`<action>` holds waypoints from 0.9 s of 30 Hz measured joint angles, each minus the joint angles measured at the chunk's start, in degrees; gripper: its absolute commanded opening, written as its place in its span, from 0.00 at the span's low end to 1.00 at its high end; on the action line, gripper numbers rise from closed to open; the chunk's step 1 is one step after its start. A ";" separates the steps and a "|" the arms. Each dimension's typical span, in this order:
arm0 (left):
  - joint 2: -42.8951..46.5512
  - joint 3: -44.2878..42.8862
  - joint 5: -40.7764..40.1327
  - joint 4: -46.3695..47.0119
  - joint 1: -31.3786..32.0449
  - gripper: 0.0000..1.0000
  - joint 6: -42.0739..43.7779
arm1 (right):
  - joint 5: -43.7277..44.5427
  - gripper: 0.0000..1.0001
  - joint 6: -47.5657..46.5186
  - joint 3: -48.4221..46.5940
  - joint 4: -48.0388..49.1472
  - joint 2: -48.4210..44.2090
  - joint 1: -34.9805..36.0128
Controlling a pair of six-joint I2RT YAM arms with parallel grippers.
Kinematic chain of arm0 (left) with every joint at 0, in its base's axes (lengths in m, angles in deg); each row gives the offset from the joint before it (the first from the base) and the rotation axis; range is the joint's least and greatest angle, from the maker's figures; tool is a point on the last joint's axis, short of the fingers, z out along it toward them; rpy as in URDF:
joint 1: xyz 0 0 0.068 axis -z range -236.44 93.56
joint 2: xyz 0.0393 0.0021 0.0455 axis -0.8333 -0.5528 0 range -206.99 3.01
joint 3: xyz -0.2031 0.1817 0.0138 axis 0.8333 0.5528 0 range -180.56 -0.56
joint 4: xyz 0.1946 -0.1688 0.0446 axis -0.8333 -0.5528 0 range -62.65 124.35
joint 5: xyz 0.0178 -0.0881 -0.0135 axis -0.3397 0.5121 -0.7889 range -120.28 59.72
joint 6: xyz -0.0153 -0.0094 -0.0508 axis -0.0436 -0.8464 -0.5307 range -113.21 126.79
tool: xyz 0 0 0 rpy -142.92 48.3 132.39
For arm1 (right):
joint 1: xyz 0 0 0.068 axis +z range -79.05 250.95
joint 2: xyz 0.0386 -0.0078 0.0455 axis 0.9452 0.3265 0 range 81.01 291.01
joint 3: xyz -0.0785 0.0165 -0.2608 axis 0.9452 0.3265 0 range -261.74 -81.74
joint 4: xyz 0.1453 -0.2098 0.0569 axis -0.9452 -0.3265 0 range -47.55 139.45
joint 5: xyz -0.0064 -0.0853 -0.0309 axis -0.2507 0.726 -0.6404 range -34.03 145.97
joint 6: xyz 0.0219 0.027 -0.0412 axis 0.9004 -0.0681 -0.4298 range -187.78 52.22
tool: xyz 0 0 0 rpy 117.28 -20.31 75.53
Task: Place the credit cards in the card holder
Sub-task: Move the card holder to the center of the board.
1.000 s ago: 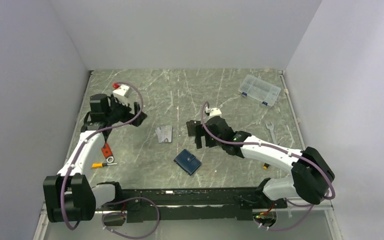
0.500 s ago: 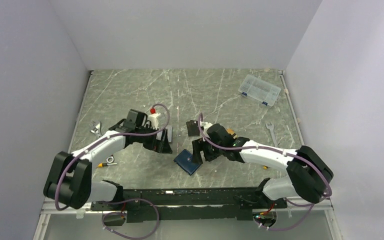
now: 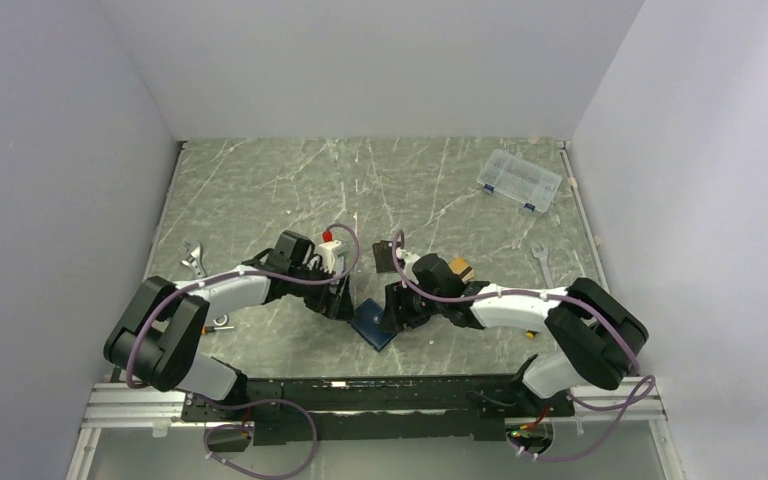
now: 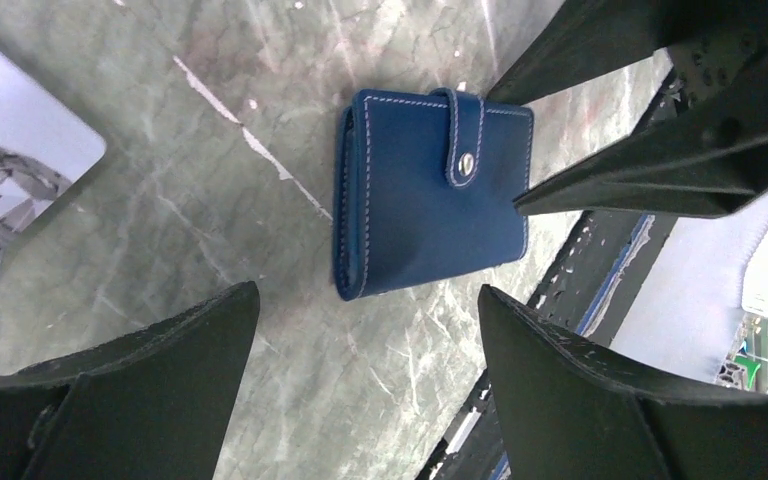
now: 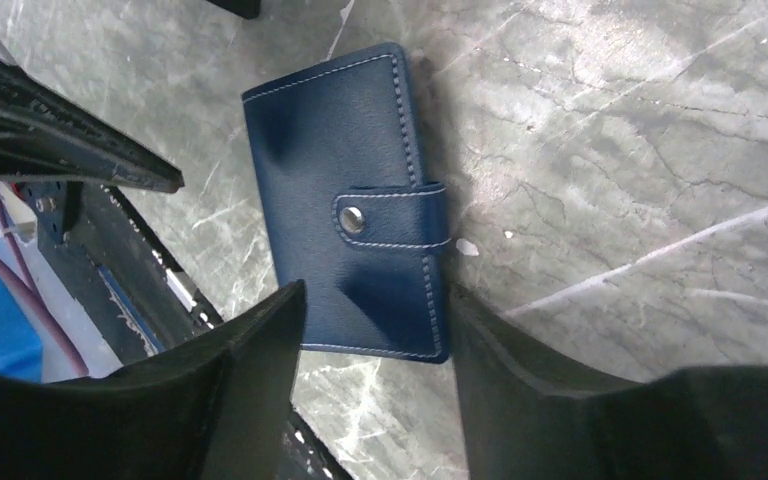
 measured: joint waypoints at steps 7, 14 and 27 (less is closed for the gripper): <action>-0.81 1.73 1.88 5.22 0.37 0.80 -0.90 | -1.14 0.00 4.24 3.69 6.99 1.84 -0.15; -2.43 1.75 3.67 7.48 0.42 0.82 -2.12 | -0.72 0.00 9.84 7.76 12.98 0.90 -0.52; -6.97 -0.70 7.50 10.73 0.70 0.87 -6.75 | 1.18 0.00 17.27 19.15 21.38 -7.21 -9.86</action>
